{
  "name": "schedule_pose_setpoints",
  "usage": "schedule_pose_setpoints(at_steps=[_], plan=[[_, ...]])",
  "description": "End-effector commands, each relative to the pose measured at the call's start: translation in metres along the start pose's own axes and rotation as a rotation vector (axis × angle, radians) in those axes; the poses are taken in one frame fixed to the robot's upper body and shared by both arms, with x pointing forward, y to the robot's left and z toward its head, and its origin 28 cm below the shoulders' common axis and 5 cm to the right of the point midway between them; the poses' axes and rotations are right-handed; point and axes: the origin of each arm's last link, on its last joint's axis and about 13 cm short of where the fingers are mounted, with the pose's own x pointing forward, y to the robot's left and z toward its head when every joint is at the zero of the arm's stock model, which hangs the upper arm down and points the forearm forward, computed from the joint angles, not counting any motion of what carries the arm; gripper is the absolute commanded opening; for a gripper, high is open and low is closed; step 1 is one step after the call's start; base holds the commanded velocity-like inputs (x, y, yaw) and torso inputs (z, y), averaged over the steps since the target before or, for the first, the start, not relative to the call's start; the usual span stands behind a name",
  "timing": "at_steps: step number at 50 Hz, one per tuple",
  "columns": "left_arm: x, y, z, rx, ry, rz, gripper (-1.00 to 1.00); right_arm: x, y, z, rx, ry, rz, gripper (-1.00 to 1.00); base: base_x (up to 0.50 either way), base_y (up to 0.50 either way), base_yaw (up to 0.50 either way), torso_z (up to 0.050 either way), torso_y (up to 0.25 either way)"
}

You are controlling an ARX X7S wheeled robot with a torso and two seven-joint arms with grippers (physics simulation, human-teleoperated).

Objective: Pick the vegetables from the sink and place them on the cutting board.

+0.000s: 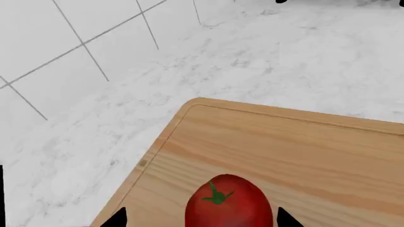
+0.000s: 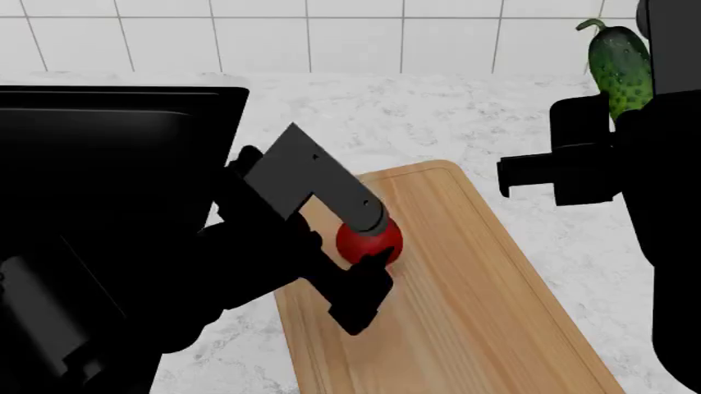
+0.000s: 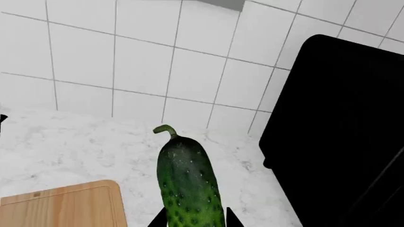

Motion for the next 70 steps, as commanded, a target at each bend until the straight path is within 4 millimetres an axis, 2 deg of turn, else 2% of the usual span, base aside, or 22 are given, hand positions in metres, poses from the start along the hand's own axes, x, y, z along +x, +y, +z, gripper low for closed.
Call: schedule_pose_setpoints(at_steps=[1, 4, 8, 9, 12, 15, 19, 26, 36, 47, 70], plan=[[-0.020, 0.010, 0.032, -0.106, -0.217, 0.005, 1.00, -0.001, 0.004, 0.008, 0.012, 0.043, 0.020, -1.00, 0.00, 0.00, 0.00, 0.000, 0.000], [-0.031, 0.012, 0.041, -0.119, -0.283, -0.003, 1.00, -0.002, 0.005, 0.009, 0.054, 0.073, 0.046, -1.00, 0.00, 0.00, 0.00, 0.000, 0.000], [-0.044, 0.015, 0.052, -0.133, -0.343, 0.002, 1.00, -0.004, 0.008, 0.009, 0.028, 0.074, 0.040, -1.00, 0.00, 0.00, 0.00, 0.000, 0.000], [-0.046, 0.016, 0.055, -0.140, -0.366, 0.016, 1.00, -0.004, 0.009, 0.010, 0.018, 0.125, 0.050, -1.00, 0.00, 0.00, 0.00, 0.000, 0.000], [-0.052, 0.022, 0.064, -0.229, -0.409, 0.071, 1.00, -0.009, 0.013, 0.014, 0.029, 0.151, 0.116, -1.00, 0.00, 0.00, 0.00, 0.000, 0.000], [-0.054, 0.029, 0.064, -0.267, -0.424, 0.141, 1.00, -0.006, 0.012, 0.023, 0.097, 0.250, 0.144, -1.00, 0.00, 0.00, 0.00, 0.000, 0.000], [-0.053, 0.040, 0.063, -0.344, -0.428, 0.233, 1.00, -0.003, 0.013, 0.030, 0.080, 0.334, 0.176, -1.00, 0.00, 0.00, 0.00, 0.000, 0.000], [-0.052, 0.041, 0.059, -0.330, -0.426, 0.254, 1.00, -0.002, 0.021, 0.035, 0.125, 0.444, 0.262, -1.00, 0.00, 0.00, 0.00, 0.000, 0.000], [-0.054, 0.040, 0.058, -0.325, -0.429, 0.257, 1.00, -0.004, 0.028, 0.012, 0.091, 0.523, 0.280, -1.00, 0.00, 0.00, 0.00, 0.000, 0.000], [-0.052, 0.039, 0.060, -0.322, -0.432, 0.254, 1.00, -0.004, 0.035, -0.003, 0.090, 0.566, 0.315, -1.00, 0.00, 0.00, 0.00, 0.000, 0.000], [-0.052, 0.037, 0.056, -0.318, -0.421, 0.245, 1.00, -0.004, 0.038, -0.024, 0.066, 0.615, 0.327, -1.00, 0.00, 0.00, 0.00, 0.000, 0.000]])
